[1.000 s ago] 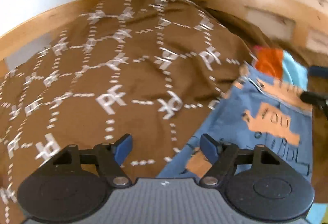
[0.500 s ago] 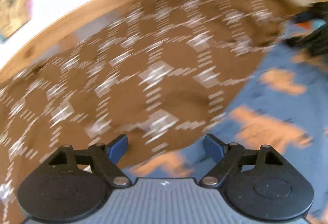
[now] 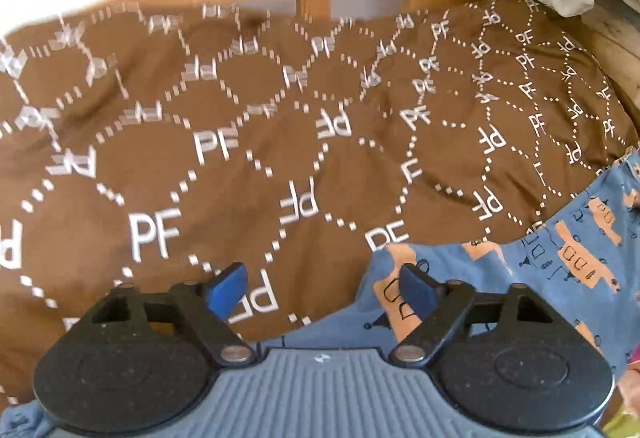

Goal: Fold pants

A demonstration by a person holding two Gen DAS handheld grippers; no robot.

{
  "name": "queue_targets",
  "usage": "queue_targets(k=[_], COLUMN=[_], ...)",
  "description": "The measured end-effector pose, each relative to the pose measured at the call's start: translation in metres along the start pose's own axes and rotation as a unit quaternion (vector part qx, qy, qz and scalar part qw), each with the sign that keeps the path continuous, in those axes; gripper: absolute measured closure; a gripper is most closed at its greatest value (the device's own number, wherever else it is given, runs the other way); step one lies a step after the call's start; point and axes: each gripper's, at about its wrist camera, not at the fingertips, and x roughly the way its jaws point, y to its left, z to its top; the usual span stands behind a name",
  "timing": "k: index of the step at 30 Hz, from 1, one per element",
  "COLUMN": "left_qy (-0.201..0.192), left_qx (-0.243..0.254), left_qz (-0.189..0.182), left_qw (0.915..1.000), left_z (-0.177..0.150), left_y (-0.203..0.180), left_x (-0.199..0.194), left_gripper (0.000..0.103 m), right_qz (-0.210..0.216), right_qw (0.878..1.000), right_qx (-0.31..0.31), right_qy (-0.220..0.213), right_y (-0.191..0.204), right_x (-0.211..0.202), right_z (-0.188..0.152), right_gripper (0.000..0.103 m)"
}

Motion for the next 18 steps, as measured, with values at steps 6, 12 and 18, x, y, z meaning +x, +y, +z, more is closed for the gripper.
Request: queue_targets(k=[6, 12, 18], left_qy=[0.05, 0.046, 0.025], left_qx=[-0.039, 0.008, 0.069], left_qz=[-0.084, -0.048, 0.027], left_qw=[0.9944, 0.9978, 0.9969], left_z=[0.011, 0.02, 0.006], left_y=[0.011, -0.009, -0.038], left_x=[0.025, 0.028, 0.035], left_gripper=[0.04, 0.097, 0.098], right_qz=[0.148, 0.162, 0.111], right_qw=[0.988, 0.981, 0.985], right_qx=[-0.022, 0.032, 0.028], right_qy=[0.034, 0.106, 0.125], right_y=[0.056, 0.056, 0.045], right_x=[0.022, 0.062, 0.08], right_z=[0.002, 0.002, -0.002], right_gripper=[0.006, 0.018, 0.03])
